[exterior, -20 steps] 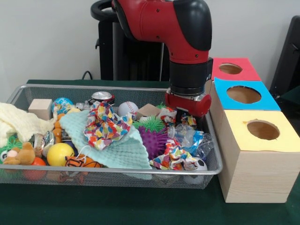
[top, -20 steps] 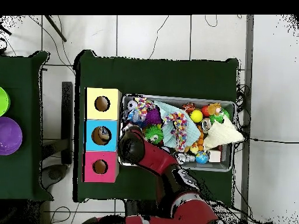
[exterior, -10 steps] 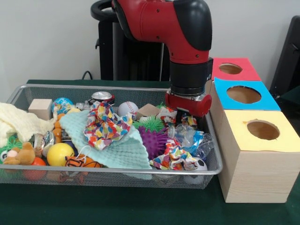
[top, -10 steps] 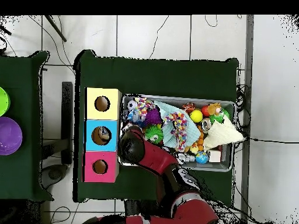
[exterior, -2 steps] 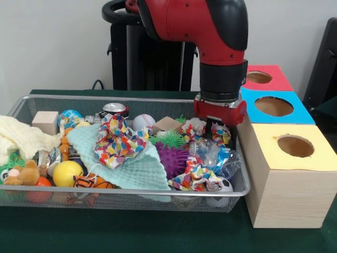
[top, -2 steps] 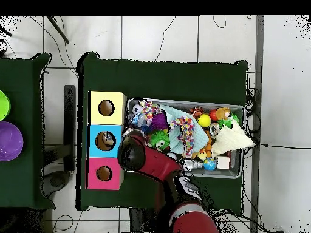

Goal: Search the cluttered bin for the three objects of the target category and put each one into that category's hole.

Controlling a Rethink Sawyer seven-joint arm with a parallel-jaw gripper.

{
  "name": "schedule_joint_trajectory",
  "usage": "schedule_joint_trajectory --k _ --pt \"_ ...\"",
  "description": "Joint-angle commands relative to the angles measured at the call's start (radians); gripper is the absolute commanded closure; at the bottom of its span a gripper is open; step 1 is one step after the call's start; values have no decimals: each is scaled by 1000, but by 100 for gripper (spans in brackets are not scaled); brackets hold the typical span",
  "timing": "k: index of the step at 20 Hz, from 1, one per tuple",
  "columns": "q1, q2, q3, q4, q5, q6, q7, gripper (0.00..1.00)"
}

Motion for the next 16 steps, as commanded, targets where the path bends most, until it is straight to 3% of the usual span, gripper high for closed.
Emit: schedule_joint_trajectory --k 1,12,16 --pt "24 -64 1 -47 42 107 157 0" --pt "27 -126 -24 -11 20 123 154 0" --pt "31 -116 -37 -37 27 138 146 0"
